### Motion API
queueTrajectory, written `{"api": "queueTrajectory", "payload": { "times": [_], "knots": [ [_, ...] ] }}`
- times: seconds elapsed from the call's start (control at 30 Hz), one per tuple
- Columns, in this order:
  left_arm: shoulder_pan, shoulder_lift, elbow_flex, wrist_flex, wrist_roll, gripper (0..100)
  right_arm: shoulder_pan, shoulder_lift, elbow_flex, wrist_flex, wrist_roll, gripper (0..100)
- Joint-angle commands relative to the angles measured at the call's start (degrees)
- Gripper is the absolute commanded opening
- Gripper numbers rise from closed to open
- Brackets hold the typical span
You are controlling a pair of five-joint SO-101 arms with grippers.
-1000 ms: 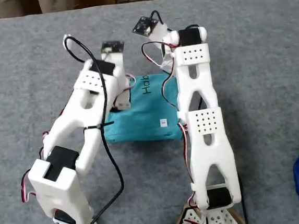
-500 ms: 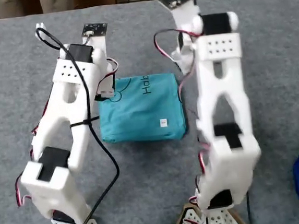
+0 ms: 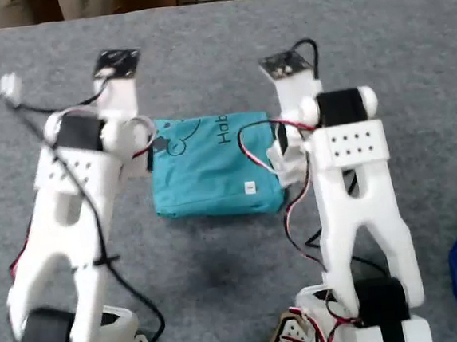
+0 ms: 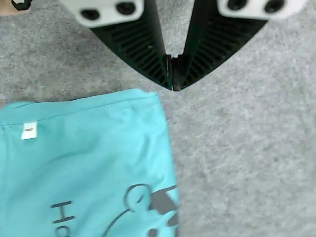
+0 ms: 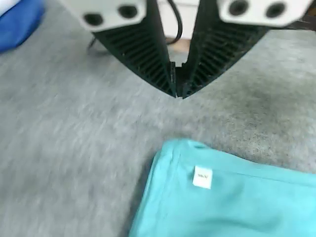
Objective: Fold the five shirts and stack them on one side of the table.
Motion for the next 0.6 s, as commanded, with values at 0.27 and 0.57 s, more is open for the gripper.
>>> {"api": "queueTrajectory", "payload": {
  "times": [0.27,0.57],
  "knots": [
    [-5.0,-14.4,14.0,-1.7,-0.6,2,-6.5,-1.3,17.7,-24.4,-33.7,0.9],
    [-5.0,-14.7,15.0,-1.2,-0.6,2,-7.5,-0.2,20.1,-29.3,-39.5,29.6]
  ]
}}
